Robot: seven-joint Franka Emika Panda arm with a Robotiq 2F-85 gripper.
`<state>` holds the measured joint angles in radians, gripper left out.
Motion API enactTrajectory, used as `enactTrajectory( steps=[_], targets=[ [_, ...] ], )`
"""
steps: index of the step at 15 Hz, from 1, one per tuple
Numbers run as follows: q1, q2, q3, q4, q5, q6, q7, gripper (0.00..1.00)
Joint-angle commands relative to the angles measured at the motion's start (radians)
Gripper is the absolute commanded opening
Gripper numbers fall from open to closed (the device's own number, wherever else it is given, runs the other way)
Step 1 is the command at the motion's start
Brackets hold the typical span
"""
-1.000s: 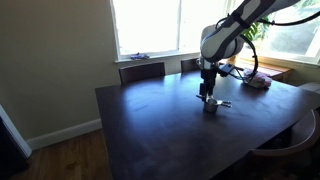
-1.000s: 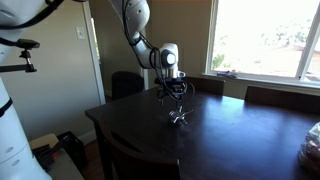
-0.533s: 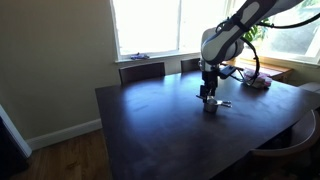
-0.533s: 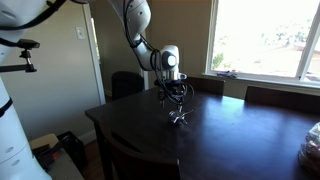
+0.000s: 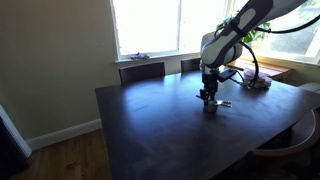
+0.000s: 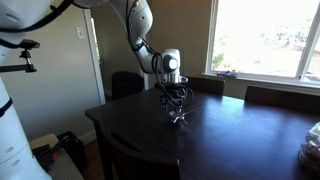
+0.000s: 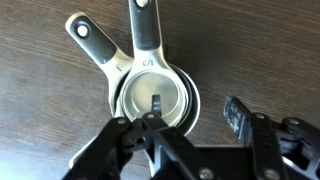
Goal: Unstack the pots on the table
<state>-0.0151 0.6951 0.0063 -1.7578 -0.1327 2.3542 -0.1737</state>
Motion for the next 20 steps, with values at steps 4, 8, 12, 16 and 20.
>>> enactTrajectory(
  steps=[4, 8, 12, 16, 20],
  targets=[
    [-0.008, -0.004, -0.001, 0.038, 0.033, -0.011, 0.032, 0.38],
    [0.001, 0.032, -0.020, 0.085, 0.029, -0.023, 0.078, 0.55],
    [0.007, 0.084, -0.034, 0.138, 0.026, -0.032, 0.122, 0.54],
    [0.003, 0.097, -0.030, 0.161, 0.033, -0.037, 0.130, 0.38],
    [-0.001, 0.088, -0.025, 0.160, 0.035, -0.034, 0.125, 0.37]
  ],
)
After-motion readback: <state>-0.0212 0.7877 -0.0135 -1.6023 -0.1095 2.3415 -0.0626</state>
